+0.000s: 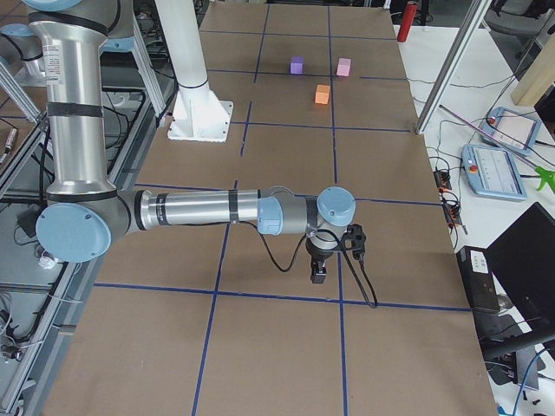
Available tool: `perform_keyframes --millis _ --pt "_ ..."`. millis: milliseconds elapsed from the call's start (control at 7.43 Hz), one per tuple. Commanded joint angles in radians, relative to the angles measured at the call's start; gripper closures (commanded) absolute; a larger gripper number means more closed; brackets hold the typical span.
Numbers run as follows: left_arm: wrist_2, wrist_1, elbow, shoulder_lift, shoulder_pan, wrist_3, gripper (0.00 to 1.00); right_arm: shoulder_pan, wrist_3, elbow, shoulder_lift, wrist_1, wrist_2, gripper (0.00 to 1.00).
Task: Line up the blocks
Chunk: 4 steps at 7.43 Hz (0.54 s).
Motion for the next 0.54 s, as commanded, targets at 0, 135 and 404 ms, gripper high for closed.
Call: perform_keyframes --millis 0,135,404 --pt "-0.001 -0.003 -0.005 0.0 0.0 0.006 0.0 0.0 0.0 0.0 0.0 0.0 0.0 0.0" --pt "-0.006 -0.006 -0.011 -0.016 0.005 0.002 0.0 0.0 0.0 0.001 0.0 0.0 0.0 0.0" --pt "-0.093 -0.146 -0.057 -0.021 0.052 -0.068 0.0 0.0 0.0 0.001 0.0 0.0 0.0 0.0"
